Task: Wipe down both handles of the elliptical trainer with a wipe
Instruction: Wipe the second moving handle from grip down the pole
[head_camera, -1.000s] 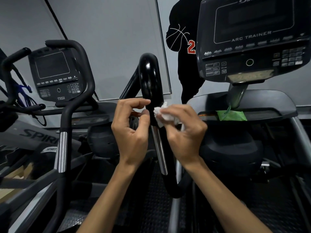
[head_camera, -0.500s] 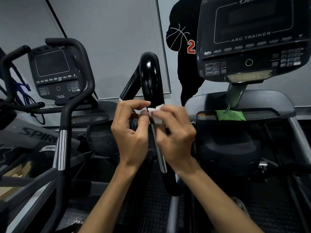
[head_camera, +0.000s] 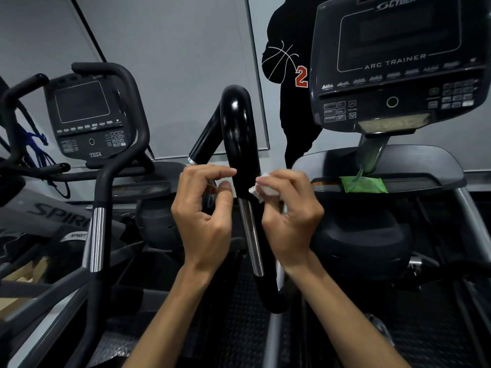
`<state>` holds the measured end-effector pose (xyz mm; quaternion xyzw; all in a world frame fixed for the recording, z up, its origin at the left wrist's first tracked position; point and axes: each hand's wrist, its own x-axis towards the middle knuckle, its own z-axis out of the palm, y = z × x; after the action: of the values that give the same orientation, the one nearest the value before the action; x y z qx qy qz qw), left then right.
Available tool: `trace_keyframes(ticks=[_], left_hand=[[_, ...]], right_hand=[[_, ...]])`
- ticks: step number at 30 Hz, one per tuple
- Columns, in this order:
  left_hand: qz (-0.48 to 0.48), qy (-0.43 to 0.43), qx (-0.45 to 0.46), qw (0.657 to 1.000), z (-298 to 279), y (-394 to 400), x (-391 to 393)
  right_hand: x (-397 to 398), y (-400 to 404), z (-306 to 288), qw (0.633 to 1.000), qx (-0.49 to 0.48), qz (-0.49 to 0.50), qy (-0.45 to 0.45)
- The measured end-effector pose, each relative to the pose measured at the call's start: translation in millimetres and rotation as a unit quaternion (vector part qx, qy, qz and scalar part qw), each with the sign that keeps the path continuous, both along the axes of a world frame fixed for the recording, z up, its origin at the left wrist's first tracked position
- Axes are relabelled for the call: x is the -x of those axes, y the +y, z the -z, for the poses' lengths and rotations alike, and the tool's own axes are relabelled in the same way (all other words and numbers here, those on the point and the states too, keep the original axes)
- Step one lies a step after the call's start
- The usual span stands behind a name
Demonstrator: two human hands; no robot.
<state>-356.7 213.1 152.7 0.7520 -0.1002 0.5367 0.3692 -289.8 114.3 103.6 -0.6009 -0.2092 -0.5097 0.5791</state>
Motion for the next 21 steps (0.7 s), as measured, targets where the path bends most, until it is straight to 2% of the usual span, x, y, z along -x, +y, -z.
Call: trace_keyframes(ticks=[4,9,13,17,21], left_hand=[[0.004,0.008,0.006,1.0,1.6,-4.2,-4.3],[-0.005,0.013,-0.016,1.0,3.9,-8.2,-4.2],[0.0,0.014,-0.008,1.0,4.6,-5.7,-3.5],[-0.002,0.019,-0.003,1.0,5.1,-5.8,-3.3],[0.003,0.022,-0.002,1.0,6.2,-7.0,-3.1]], right_hand=[[18.5,2.7,16.5,0.998,0.05,-0.029,-0.01],[-1.0,-3.0,-1.1,0.999,-0.019,-0.041,0.028],[11.1,-3.2,17.7,0.997,0.045,-0.058,-0.018],[-2.6,-5.3,6.0,0.998,-0.017,-0.056,0.03],[8.2,-1.9,15.1,0.996,0.013,-0.08,0.035]])
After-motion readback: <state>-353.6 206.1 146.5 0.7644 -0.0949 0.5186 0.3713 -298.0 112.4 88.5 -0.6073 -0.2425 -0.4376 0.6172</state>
